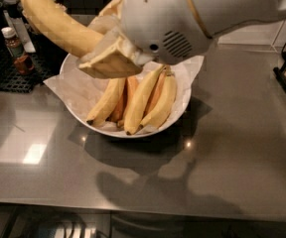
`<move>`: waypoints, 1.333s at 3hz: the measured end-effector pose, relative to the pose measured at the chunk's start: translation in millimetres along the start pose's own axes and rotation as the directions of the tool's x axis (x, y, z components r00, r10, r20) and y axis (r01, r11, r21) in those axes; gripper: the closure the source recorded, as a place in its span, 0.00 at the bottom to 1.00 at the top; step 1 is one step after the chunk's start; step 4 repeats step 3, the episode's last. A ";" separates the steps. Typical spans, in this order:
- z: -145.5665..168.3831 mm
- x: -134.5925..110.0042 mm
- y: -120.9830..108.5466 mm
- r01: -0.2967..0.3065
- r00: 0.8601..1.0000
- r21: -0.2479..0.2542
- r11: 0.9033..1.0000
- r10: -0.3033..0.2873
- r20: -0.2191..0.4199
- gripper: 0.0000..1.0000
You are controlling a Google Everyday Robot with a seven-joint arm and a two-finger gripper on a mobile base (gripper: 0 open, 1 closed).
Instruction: Pick banana from white bowl
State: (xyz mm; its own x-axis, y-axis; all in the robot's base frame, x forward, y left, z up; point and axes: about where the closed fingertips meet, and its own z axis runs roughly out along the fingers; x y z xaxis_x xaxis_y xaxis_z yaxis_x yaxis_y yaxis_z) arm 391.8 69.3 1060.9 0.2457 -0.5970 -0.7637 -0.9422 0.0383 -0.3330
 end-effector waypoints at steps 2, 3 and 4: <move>-18.2 88.6 13.4 -0.160 0.974 -0.079 0.984 0.170 0.152 1.00; -18.2 88.6 13.4 -0.160 0.974 -0.079 0.984 0.170 0.152 1.00; -18.2 88.6 13.4 -0.160 0.974 -0.079 0.984 0.170 0.152 1.00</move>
Offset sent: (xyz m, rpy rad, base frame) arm 0.0169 -0.1115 -0.1059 0.2691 0.2726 0.0139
